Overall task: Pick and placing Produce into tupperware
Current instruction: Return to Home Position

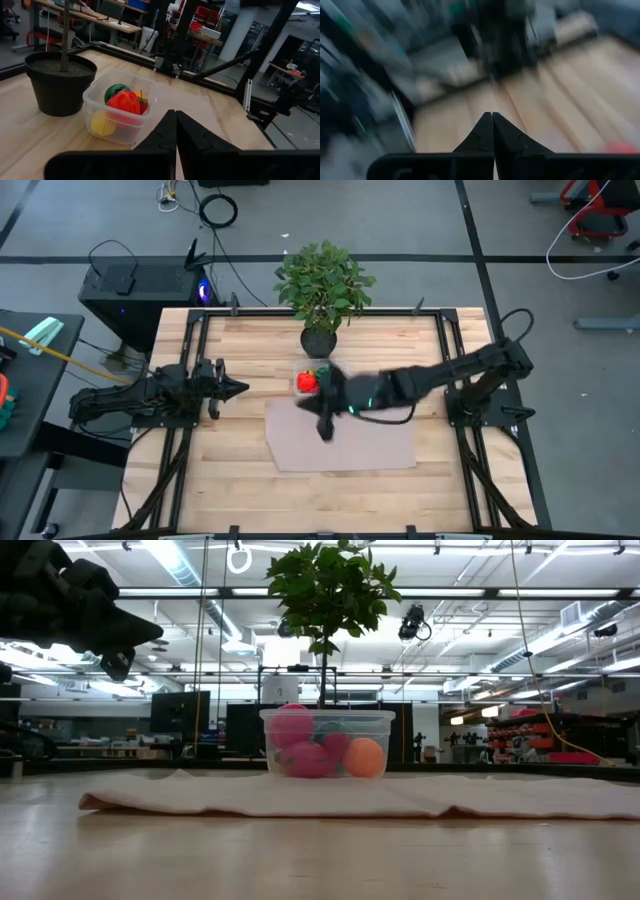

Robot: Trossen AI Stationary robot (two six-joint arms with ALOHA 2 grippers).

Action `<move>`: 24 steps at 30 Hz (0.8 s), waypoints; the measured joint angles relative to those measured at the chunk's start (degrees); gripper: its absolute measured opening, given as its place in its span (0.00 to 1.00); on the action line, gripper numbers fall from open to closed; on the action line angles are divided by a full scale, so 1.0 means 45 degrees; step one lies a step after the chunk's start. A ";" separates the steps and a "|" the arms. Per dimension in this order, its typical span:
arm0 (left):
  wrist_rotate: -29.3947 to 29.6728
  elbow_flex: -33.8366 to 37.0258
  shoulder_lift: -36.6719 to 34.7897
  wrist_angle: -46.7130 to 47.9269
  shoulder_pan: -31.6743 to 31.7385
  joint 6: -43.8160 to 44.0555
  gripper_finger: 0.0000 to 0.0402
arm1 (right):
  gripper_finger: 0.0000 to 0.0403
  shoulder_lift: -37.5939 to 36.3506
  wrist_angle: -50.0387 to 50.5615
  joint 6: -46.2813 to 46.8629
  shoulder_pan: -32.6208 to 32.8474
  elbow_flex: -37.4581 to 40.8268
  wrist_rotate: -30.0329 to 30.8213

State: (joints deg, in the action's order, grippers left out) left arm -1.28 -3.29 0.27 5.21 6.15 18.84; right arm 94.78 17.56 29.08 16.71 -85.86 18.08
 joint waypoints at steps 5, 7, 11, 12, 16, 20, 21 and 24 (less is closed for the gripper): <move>0.0005 0.0000 0.0000 0.0005 0.0000 -0.0024 0.02 | 0.00 -0.0242 -0.9632 -0.0737 -0.1697 0.2451 -0.1306; 0.0005 0.0000 0.0003 0.0007 -0.0002 0.0012 0.03 | 0.00 -0.0209 -1.3827 -0.0928 -0.2284 0.3342 -0.1997; 0.0010 0.0000 0.0010 0.0054 0.0005 0.0290 0.05 | 0.00 -0.0742 -1.8371 -0.0461 -0.3632 0.5129 -0.3672; 0.0015 0.0000 0.0010 0.0066 0.0005 0.0358 0.04 | 0.00 -0.1177 -1.8484 -0.0197 -0.3985 0.5671 -0.3859; 0.0011 0.0000 0.0010 0.0101 0.0005 0.0680 0.02 | 0.00 -0.3479 -1.8533 -0.0340 -0.5012 0.7566 -0.3799; 0.0041 -0.0005 0.0019 0.0146 0.0015 0.1054 0.02 | 0.00 -0.6251 -1.7863 -0.1624 -0.5192 0.9044 -0.3413; 0.0027 -0.0005 0.0019 0.0148 0.0015 0.1144 0.03 | 0.00 -0.6936 -1.7296 -0.1839 -0.5121 0.9275 -0.3249; 0.0046 -0.0005 0.0019 0.0165 0.0015 0.1359 0.05 | 0.00 -0.8898 -1.4818 -0.2274 -0.4643 0.9964 -0.2675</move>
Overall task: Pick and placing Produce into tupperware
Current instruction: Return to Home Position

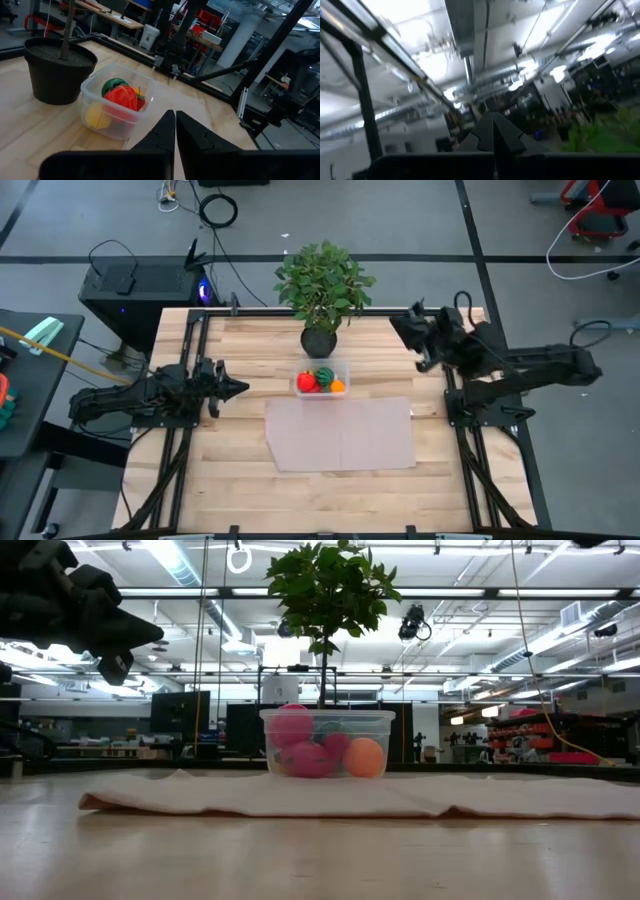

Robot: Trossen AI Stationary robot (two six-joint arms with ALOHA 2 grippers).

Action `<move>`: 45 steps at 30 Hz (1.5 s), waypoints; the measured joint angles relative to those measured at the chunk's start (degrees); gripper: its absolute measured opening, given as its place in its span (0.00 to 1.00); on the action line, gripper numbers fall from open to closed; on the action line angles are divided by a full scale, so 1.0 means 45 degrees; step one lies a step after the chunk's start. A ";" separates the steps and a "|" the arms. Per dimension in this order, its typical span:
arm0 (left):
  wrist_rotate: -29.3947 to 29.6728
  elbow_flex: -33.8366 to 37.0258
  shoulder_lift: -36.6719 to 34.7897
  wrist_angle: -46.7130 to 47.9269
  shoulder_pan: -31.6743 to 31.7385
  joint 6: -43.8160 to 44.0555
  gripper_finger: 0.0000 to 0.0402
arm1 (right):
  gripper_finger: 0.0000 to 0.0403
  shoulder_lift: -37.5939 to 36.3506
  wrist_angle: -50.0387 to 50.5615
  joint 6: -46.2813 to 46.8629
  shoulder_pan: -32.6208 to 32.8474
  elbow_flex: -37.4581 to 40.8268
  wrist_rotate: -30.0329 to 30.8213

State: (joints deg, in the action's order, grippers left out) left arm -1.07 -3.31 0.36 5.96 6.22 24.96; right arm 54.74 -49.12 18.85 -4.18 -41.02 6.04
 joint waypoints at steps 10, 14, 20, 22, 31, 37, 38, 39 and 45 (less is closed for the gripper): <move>0.0105 0.0000 0.0000 0.0041 0.0000 0.0411 0.01 | 0.00 -0.4315 0.2496 -0.0074 0.1779 0.2592 0.1423; 0.0283 0.0000 0.0000 0.0068 0.0000 0.0364 0.03 | 0.00 -0.5306 0.2497 0.0856 0.1901 0.3877 0.2027; 0.0629 -0.0005 0.0000 0.0269 0.0000 0.0087 0.05 | 0.00 -0.5970 0.2514 0.2171 0.1878 0.5248 0.2362; 0.0642 -0.0005 0.0000 0.0277 0.0000 0.0089 0.03 | 0.00 -0.6071 0.2489 0.2322 0.1879 0.5541 0.2369; 0.0717 -0.0005 0.0000 0.0301 0.0000 0.0708 0.05 | 0.00 -0.7822 0.2223 0.2333 0.1879 0.6294 0.2006; 0.0731 -0.0005 0.0000 0.0311 0.0000 0.1267 0.07 | 0.00 -0.9039 0.2352 0.1471 0.1879 0.6613 0.1900; 0.0736 0.0000 0.0000 0.0311 0.0000 0.1180 0.07 | 0.00 -0.9220 0.2398 0.1341 0.1879 0.6677 0.1851; 0.0743 0.0000 0.0000 0.0307 0.0000 0.0992 0.06 | 0.00 -0.9414 0.2508 0.1213 0.1879 0.6703 0.1794; 0.0785 0.0014 0.0000 0.0051 0.0000 0.0311 0.03 | 0.00 -1.0621 0.4011 0.0725 0.1879 0.6718 0.1626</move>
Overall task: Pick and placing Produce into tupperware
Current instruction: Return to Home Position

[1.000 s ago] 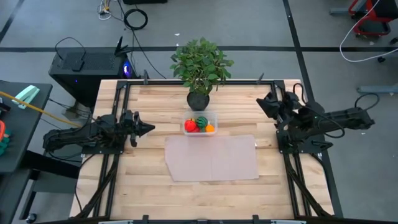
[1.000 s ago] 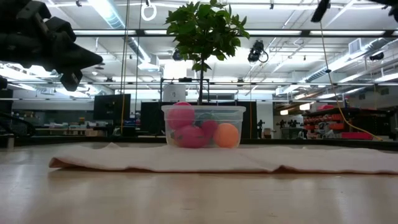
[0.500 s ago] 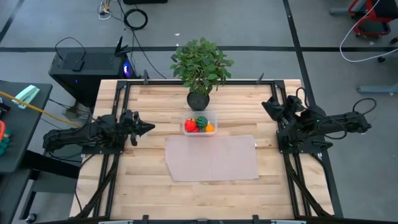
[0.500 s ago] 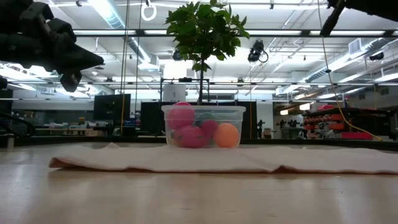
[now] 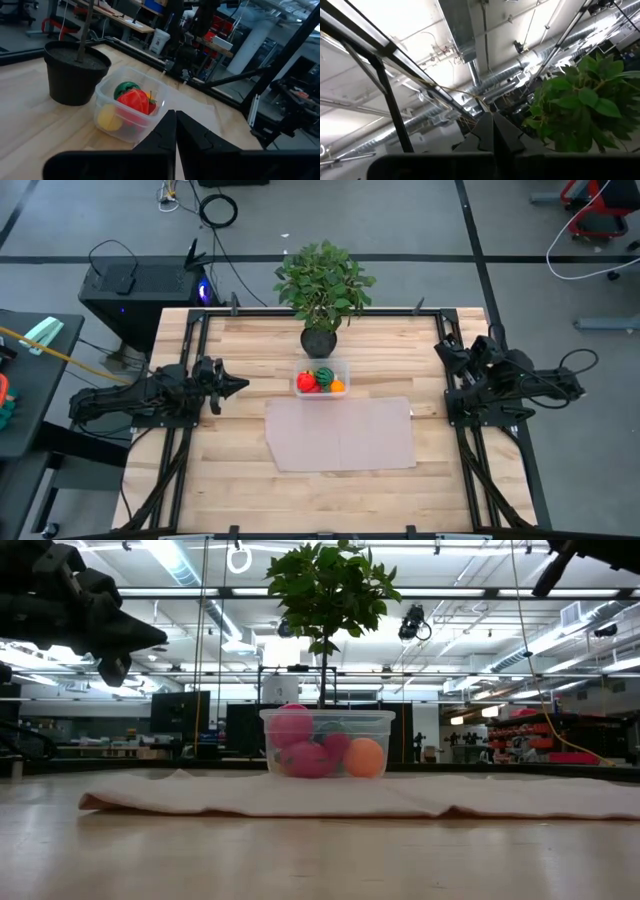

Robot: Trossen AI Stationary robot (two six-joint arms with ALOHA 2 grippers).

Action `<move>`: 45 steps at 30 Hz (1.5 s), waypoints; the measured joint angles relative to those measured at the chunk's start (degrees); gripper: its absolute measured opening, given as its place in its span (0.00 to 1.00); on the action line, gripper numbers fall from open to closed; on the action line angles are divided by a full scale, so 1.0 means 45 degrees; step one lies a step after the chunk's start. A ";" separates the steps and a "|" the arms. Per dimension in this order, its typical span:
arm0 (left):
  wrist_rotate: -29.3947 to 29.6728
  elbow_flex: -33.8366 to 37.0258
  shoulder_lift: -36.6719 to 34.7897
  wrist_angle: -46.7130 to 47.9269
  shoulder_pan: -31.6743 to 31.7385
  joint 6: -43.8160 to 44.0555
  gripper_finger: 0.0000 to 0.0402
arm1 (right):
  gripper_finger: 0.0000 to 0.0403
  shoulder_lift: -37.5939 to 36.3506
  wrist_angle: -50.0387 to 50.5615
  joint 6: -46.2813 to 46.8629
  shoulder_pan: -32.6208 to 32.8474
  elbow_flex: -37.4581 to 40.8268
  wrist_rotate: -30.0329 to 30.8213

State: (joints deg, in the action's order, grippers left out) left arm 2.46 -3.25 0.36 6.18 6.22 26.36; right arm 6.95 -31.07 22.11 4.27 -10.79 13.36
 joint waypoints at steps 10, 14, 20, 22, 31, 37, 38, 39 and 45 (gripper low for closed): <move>0.0037 0.0069 0.0000 -0.0710 0.0000 -0.0005 0.06 | 0.00 -0.0915 0.1542 -0.0422 0.0000 0.0000 -0.0437; 0.0015 0.0064 0.0000 -0.0741 0.0000 -0.0002 0.07 | 0.00 -0.0915 0.1561 -0.0777 -0.0005 0.0000 -0.0513; -0.0016 0.0052 -0.0001 -0.0813 0.0000 -0.0003 0.07 | 0.00 -0.0919 0.1142 -0.1228 -0.0005 0.0061 -0.0518; -0.0019 0.0035 -0.0001 -0.0820 0.0000 -0.0007 0.06 | 0.00 -0.1036 -0.0209 -0.1363 -0.0005 0.0428 -0.0688; -0.0025 0.0028 0.0000 -0.0838 -0.0001 -0.0005 0.05 | 0.00 -0.1430 -0.3823 -0.1302 -0.0005 0.2117 -0.1136; -0.0029 0.0013 0.0000 -0.0845 -0.0003 -0.0004 0.08 | 0.00 -0.1428 -0.1486 -0.1298 -0.0005 0.2307 -0.1271; -0.0029 0.0010 0.0000 -0.0847 0.0000 -0.0007 0.08 | 0.00 -0.1429 -0.0744 -0.1195 -0.0005 0.2307 -0.1271; -0.0029 0.0010 0.0000 -0.0847 -0.0001 -0.0005 0.08 | 0.00 -0.1425 0.0049 -0.1041 -0.0005 0.2307 -0.1271; -0.0029 0.0010 0.0000 -0.0847 0.0000 -0.0007 0.08 | 0.00 -0.1420 0.3751 -0.0515 -0.0005 0.2307 -0.1334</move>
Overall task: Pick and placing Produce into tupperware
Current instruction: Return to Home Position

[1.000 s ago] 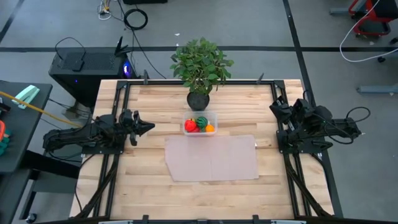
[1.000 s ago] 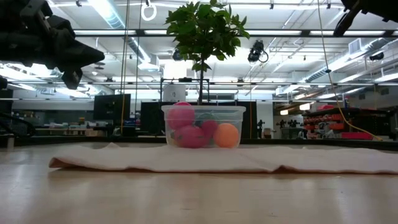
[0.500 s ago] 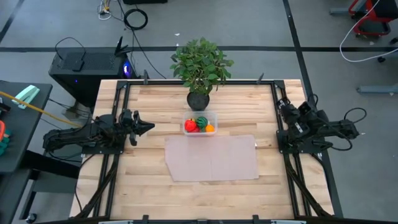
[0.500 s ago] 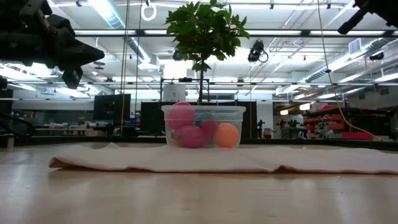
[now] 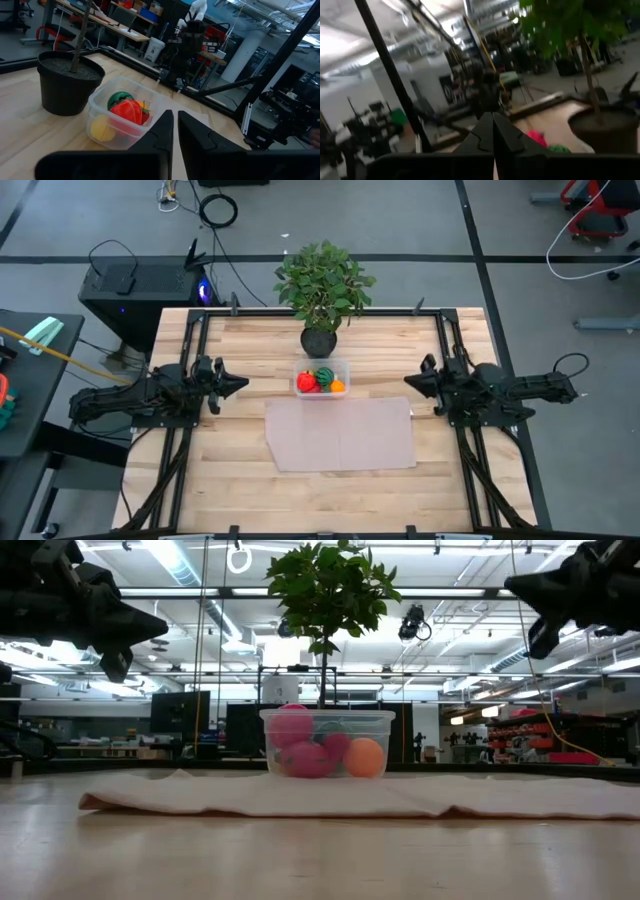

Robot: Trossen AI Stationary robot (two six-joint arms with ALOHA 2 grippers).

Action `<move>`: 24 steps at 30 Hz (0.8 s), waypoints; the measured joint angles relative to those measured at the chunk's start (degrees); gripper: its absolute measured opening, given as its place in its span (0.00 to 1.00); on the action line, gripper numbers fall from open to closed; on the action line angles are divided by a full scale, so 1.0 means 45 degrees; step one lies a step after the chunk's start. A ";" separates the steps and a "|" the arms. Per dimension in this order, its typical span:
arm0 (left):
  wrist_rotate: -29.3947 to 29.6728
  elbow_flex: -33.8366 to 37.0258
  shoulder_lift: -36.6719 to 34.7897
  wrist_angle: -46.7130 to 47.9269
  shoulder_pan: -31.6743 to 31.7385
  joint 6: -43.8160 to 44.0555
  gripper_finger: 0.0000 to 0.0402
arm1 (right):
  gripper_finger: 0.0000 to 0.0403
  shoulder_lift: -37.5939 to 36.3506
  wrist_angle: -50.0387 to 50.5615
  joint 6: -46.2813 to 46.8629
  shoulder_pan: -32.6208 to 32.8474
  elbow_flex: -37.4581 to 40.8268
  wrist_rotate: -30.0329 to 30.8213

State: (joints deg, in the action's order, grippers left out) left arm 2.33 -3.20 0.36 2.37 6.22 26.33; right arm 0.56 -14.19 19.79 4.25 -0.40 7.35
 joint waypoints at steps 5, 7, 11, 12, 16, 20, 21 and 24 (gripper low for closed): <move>0.0000 0.0000 0.0000 -0.0001 -0.0004 0.0001 0.06 | 0.00 -0.0004 0.1078 -0.0449 0.0000 -0.0004 -0.0372; 0.0000 0.0000 0.0000 -0.0004 -0.0001 0.0000 0.06 | 0.00 0.0000 0.1513 -0.0768 0.0000 -0.0005 -0.0547; 0.0000 0.0000 0.0000 -0.0004 -0.0004 0.0000 0.07 | 0.00 0.0005 0.2415 -0.1484 0.0000 -0.0005 -0.0758; 0.0000 0.0000 0.0000 -0.0005 0.0000 0.0000 0.07 | 0.00 0.0005 0.2587 -0.1672 0.0000 -0.0005 -0.0758; 0.0000 -0.0005 0.0000 -0.0005 0.0000 0.0000 0.09 | 0.00 0.0010 0.2758 -0.2311 0.0000 -0.0005 -0.0797; 0.0000 -0.0005 0.0000 -0.0005 -0.0002 0.0001 0.08 | 0.00 0.0015 0.2756 -0.2438 0.0000 -0.0005 -0.0797; 0.0000 -0.0005 0.0000 -0.0002 -0.0001 0.0003 0.07 | 0.00 0.0015 0.2758 -0.2438 0.0000 -0.0005 -0.0797; 0.0000 -0.0005 0.0000 -0.0003 0.0000 0.0001 0.06 | 0.01 0.0020 0.2753 -0.2372 0.0000 -0.0005 -0.0786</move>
State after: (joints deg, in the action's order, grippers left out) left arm 2.33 -3.22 0.36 2.36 6.22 26.33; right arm 0.65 -1.80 9.12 4.25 -0.43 3.82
